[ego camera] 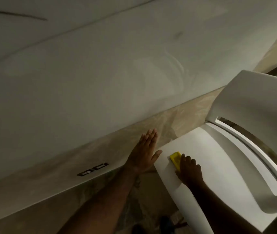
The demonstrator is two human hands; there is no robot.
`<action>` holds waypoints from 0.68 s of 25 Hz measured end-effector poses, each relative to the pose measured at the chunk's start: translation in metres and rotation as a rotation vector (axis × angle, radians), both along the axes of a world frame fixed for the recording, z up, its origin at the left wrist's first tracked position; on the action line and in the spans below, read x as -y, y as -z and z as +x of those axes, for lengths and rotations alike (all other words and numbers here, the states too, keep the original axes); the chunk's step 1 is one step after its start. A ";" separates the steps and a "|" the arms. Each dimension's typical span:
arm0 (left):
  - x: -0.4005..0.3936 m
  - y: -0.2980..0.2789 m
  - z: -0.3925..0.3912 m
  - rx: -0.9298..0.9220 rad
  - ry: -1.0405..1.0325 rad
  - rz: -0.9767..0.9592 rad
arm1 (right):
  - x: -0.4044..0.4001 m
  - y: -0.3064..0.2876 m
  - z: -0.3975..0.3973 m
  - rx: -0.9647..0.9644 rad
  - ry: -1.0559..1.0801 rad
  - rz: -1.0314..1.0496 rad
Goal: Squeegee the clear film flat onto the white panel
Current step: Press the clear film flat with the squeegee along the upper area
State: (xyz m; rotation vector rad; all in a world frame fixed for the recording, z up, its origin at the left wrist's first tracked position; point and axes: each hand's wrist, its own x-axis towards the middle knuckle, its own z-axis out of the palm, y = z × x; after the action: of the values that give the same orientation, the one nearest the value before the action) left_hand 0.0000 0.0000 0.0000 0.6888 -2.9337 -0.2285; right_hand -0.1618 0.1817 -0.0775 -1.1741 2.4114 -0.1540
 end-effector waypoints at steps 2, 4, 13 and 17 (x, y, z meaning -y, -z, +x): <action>-0.001 -0.003 0.000 0.006 0.004 0.028 | 0.007 -0.004 -0.001 0.101 0.059 -0.038; 0.000 -0.006 0.000 0.002 0.017 -0.005 | 0.003 0.006 -0.002 0.152 0.095 -0.147; 0.059 -0.100 0.023 -0.104 -0.055 -0.213 | 0.030 -0.063 0.003 -0.147 -0.055 -0.144; 0.086 -0.159 0.051 -0.163 -0.127 -0.341 | 0.068 -0.116 0.000 -0.130 -0.059 -0.238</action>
State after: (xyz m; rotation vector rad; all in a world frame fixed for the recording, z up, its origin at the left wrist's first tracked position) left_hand 0.0508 -0.0860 0.1590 0.7570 -2.6654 0.2131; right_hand -0.1613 0.1140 0.0388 -1.3972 2.5209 -0.3650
